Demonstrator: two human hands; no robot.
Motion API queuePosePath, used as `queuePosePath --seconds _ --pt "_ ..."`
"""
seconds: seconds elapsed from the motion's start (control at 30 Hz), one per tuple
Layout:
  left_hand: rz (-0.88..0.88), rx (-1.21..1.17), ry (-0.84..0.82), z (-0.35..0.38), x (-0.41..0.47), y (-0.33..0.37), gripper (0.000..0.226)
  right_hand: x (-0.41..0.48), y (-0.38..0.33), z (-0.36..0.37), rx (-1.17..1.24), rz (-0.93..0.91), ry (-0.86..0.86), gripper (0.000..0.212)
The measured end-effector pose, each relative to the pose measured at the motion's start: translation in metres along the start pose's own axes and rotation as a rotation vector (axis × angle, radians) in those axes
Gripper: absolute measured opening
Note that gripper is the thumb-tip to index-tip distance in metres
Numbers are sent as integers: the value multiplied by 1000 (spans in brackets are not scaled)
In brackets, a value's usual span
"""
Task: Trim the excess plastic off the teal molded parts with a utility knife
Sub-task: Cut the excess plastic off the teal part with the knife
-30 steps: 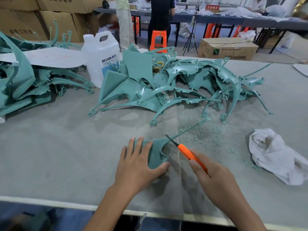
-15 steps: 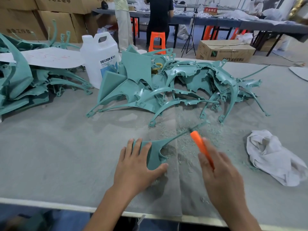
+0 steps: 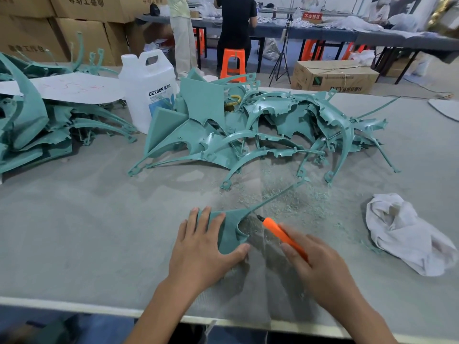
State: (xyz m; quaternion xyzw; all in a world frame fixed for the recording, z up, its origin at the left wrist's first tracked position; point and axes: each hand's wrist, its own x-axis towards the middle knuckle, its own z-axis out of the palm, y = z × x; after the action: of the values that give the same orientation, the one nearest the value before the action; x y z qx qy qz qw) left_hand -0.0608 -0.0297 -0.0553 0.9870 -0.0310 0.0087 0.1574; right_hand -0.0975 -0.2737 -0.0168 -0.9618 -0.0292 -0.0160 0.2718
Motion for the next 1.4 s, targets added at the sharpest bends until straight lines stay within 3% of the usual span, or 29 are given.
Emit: queuePosePath --seconds 0.17,0.23,0.43,0.53,0.7,0.87,1.03,1.17,1.3,1.4 --pt "0 -8 -3 0 0 1 101 5 5 -6 23 -13 92 47" --pt "-5 -11 -7 0 0 1 101 3 5 0 79 0 104 40" --pt "2 1 -13 0 1 1 99 5 16 -12 232 13 83 32" --pt "-1 6 -9 0 0 2 98 9 22 -15 197 -31 16 37" --pt "-7 7 -24 -2 -1 2 99 16 35 -30 167 65 359 43" --pt "-7 21 -28 -3 0 3 98 2 12 -11 75 -85 195 51" --pt "-10 8 -26 -2 -1 4 98 8 18 -18 101 51 382 51" --pt "-9 24 -18 -2 -1 2 98 5 10 -11 53 -48 224 48" --pt "-16 6 -51 -7 0 4 98 5 18 -12 113 30 451 47" --pt "-15 -3 -63 -16 2 1 96 -6 11 0 221 -67 438 44"
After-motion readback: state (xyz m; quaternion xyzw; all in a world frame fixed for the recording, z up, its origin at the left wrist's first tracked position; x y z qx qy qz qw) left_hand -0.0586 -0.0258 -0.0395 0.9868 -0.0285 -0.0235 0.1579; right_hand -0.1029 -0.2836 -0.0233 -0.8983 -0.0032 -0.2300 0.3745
